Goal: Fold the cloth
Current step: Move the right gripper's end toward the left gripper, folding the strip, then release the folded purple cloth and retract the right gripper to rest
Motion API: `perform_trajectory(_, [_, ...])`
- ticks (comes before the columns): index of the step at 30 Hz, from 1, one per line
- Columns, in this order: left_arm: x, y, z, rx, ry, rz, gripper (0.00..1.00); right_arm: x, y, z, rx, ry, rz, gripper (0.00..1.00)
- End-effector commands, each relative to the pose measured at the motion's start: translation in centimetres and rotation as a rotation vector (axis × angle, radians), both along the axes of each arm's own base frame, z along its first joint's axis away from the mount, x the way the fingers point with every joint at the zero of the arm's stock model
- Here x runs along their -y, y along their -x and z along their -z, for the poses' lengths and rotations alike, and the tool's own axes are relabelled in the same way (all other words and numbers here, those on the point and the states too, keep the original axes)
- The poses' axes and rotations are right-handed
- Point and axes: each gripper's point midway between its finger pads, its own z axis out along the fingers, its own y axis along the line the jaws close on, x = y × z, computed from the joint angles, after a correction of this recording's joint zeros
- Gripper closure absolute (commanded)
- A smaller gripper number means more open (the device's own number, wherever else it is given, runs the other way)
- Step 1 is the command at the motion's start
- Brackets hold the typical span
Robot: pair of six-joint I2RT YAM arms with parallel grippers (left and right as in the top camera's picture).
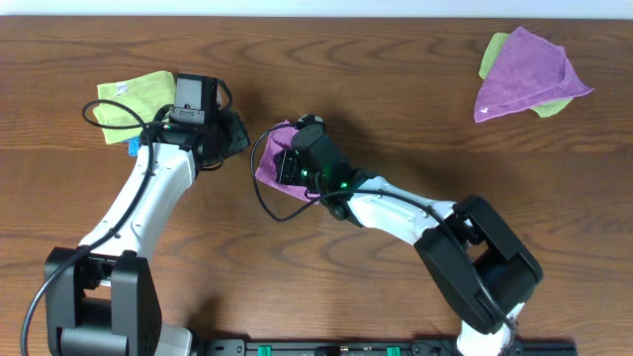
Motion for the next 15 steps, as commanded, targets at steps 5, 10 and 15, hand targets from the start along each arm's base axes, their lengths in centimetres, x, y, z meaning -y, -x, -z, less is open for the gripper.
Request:
perform_trajectory(5, [-0.6,-0.6,-1.5,0.041,-0.021,0.001,0.94,-1.5,0.3,-0.5,0.026,-0.016,-0.056,0.41])
perform_trajectory(10, [-0.6,-0.5,-1.5,0.040,-0.021,0.001,0.94,-2.1,0.7,-0.7,0.021,-0.036,-0.095,0.31])
perform_trajectory(15, [-0.7,-0.2,-1.6,0.034,-0.025,0.000,0.94,-1.6,-0.2,-4.1,0.096,-0.067,-0.111,0.01])
